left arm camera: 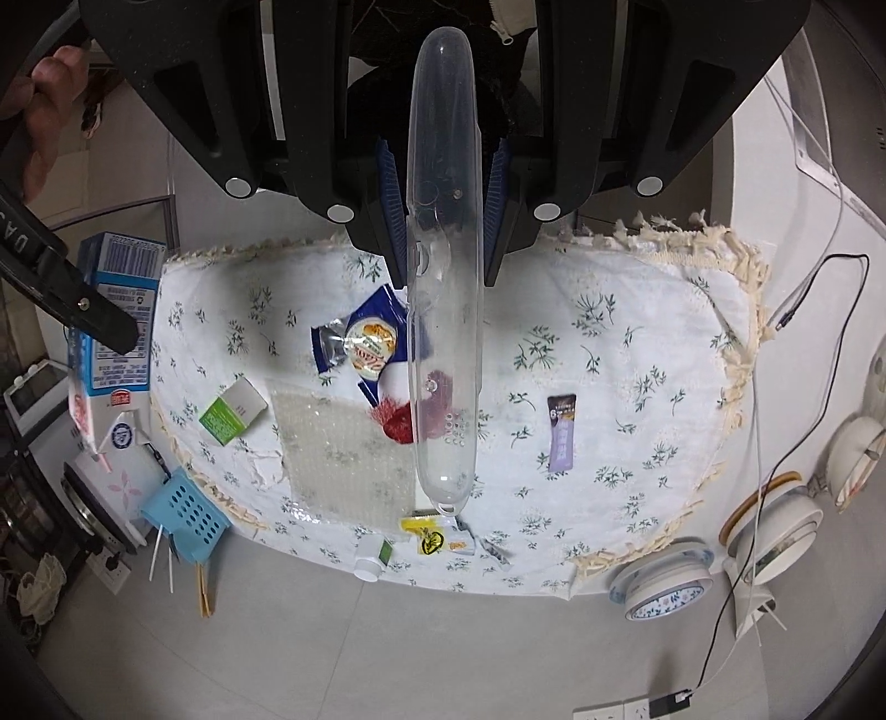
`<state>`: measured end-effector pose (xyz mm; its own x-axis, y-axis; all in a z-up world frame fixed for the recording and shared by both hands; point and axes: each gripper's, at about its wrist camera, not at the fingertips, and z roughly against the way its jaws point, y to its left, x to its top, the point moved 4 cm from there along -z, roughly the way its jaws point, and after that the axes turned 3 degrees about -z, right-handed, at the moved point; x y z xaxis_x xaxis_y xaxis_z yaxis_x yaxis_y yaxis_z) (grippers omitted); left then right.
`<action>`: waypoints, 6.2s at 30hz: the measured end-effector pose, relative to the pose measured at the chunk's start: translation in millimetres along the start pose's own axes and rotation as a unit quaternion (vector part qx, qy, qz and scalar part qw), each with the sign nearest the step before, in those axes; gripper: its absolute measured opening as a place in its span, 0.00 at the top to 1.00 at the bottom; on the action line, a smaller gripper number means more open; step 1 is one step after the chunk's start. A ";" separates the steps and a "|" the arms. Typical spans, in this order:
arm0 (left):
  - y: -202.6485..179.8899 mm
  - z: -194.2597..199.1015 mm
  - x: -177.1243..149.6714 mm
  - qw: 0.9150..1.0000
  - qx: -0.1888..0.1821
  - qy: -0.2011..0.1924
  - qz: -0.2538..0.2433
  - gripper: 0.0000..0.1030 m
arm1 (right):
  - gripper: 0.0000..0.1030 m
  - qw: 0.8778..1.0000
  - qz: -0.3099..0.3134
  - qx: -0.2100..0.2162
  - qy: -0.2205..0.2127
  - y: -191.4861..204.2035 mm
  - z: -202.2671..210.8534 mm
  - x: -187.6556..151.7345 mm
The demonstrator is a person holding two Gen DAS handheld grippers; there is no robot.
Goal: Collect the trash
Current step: 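Carry the tube with the left tool while the right tool carries the carton toward the black bin, then open the left tool to drop the tube into the bin while the right tool drops the carton, then raise both open tools back over the table, then grasp the purple stick packet with the left tool while the right tool grasps the blue biscuit wrapper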
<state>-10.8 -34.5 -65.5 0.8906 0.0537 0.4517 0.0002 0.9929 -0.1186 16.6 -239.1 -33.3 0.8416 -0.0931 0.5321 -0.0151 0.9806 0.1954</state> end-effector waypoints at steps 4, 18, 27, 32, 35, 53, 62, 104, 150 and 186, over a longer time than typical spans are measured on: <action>-0.9 -6.8 -17.8 1.000 -0.015 0.011 -0.003 0.76 | 0.40 1.000 0.004 0.006 0.012 -2.9 -6.4 -15.2; -0.7 -30.6 -76.3 0.998 -0.021 0.053 0.007 0.76 | 0.40 0.998 0.016 0.001 0.056 -16.1 -27.8 -72.7; -0.6 -60.2 -108.2 0.996 -0.016 0.083 0.006 0.76 | 0.40 0.996 0.040 -0.009 0.084 -21.0 -49.9 -104.0; 1.3 -77.9 -122.3 0.995 -0.010 0.101 0.009 0.76 | 0.40 0.993 0.051 -0.013 0.106 -24.7 -67.3 -124.8; 1.2 -86.6 -127.3 0.994 -0.007 0.108 0.009 0.76 | 0.40 0.990 0.052 -0.012 0.127 -26.1 -81.2 -138.5; -22.8 -161.7 -157.8 0.988 -0.009 0.151 -0.017 0.76 | 0.40 0.985 0.044 -0.043 0.161 -59.7 -116.1 -177.7; -61.7 -188.5 -170.0 0.983 -0.042 0.165 -0.067 0.65 | 0.40 0.982 0.023 -0.066 0.176 -83.7 -114.4 -190.7; 34.8 -87.4 -113.7 0.997 0.028 0.068 0.018 0.06 | 0.09 0.989 0.069 -0.054 0.123 -19.9 -120.9 -151.6; 120.0 -145.0 77.3 0.992 0.084 0.059 0.067 0.08 | 0.09 0.991 0.103 -0.056 0.072 40.7 -141.7 -12.2; 137.4 -185.7 121.3 0.989 0.093 0.105 0.056 0.89 | 0.88 0.984 0.053 0.015 0.171 75.7 -207.5 -18.9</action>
<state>181.7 88.9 -191.2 0.9550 0.1597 0.2499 -0.1691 0.9855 0.0162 111.5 -127.4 -199.5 0.9670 0.0770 0.2427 -0.1230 0.9759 0.1803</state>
